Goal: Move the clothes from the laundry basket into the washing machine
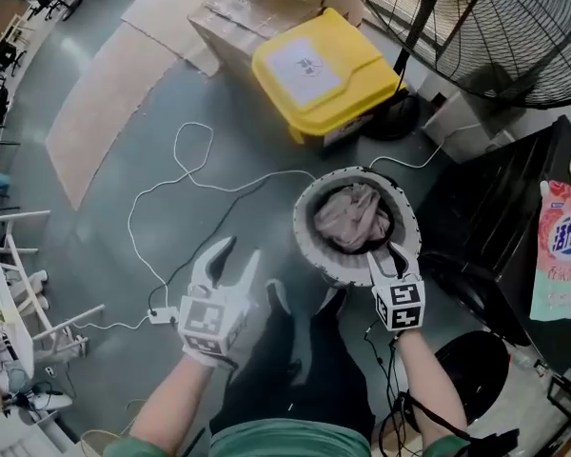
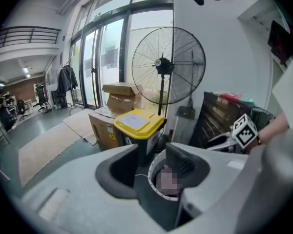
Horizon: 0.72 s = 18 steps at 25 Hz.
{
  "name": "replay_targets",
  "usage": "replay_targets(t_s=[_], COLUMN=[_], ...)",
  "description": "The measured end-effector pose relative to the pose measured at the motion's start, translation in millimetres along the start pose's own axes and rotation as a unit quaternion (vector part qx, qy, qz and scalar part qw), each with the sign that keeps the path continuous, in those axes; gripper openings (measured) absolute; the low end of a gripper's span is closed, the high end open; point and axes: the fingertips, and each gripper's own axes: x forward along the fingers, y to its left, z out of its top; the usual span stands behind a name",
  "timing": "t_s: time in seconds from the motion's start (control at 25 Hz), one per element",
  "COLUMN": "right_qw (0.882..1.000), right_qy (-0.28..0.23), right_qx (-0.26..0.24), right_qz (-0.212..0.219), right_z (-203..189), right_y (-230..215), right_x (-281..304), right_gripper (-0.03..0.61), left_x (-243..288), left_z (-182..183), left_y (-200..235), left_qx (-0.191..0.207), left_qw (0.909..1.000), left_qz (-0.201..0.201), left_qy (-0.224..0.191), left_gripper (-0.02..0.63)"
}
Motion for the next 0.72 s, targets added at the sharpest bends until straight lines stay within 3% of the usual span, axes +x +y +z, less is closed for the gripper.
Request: replay_targets(t_s=[0.24, 0.4, 0.56, 0.72], right_qw=[0.999, 0.996, 0.989, 0.976], right_qy=[0.046, 0.089, 0.141, 0.205], right_qx=[0.009, 0.026, 0.005, -0.035], right_qz=[-0.013, 0.001, 0.031, 0.063], right_z=[-54.5, -102.7, -143.6, -188.6], right_y=[-14.6, -20.5, -22.5, -25.4], right_x=[64.5, 113.5, 167.7, 228.8], right_gripper=[0.199, 0.209, 0.262, 0.361], left_x=[38.0, 57.2, 78.7, 102.2], left_z=[-5.8, -16.4, -39.8, -74.3], left_y=[42.6, 69.1, 81.1, 86.6], left_qx=[0.011, 0.014, 0.006, -0.003], left_qw=[0.9994, 0.9986, 0.9982, 0.9982], left_qz=[-0.007, -0.003, -0.002, -0.001], left_qy=[-0.033, -0.050, -0.060, -0.059], left_gripper=[0.176, 0.177, 0.176, 0.176])
